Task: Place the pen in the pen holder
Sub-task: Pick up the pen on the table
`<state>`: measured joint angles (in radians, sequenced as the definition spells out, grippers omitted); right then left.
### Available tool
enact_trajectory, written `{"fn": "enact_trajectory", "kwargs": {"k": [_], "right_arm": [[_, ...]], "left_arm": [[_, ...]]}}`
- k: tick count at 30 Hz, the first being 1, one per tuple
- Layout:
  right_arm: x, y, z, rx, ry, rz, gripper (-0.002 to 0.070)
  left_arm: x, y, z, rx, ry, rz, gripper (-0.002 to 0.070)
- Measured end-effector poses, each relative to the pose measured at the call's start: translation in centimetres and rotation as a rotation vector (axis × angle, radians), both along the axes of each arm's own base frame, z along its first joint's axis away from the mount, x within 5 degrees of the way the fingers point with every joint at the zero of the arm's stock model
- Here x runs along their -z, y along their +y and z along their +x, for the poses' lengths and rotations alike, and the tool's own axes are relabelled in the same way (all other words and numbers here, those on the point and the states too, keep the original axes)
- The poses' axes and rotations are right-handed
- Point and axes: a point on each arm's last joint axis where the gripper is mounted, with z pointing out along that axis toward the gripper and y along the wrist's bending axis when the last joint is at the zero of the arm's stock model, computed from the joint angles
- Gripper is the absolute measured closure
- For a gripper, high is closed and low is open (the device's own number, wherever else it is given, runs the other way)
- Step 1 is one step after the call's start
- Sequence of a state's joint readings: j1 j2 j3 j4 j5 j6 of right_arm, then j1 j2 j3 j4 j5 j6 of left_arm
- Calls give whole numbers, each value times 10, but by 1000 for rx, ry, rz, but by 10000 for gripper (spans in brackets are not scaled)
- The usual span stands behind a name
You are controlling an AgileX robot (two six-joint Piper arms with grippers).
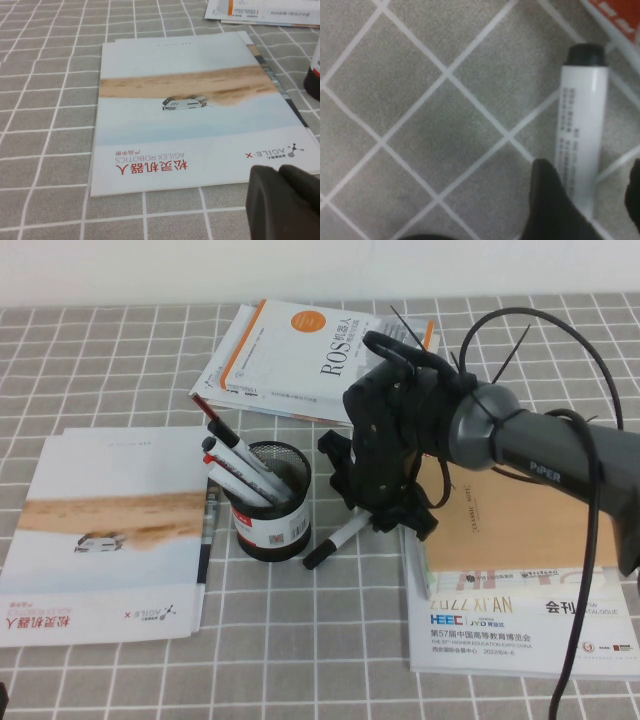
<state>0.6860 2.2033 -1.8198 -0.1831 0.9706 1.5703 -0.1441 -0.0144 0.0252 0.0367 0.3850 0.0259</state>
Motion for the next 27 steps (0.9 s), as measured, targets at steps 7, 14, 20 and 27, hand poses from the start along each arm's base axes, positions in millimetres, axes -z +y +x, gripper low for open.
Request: {"fn": "enact_trajectory", "kwargs": {"k": [7, 14, 20, 27], "right_arm": [[6, 3, 2, 4, 5, 23, 397], [7, -2, 5, 17, 9, 25, 489], [7, -3, 6, 20, 8, 26, 568], [5, -2, 7, 18, 5, 34, 568]], "left_arm": [[0, 0, 0, 0, 0, 0, 678], [0, 0, 0, 0, 0, 0, 678], [0, 0, 0, 0, 0, 0, 678], [0, 0, 0, 0, 0, 0, 678]]}}
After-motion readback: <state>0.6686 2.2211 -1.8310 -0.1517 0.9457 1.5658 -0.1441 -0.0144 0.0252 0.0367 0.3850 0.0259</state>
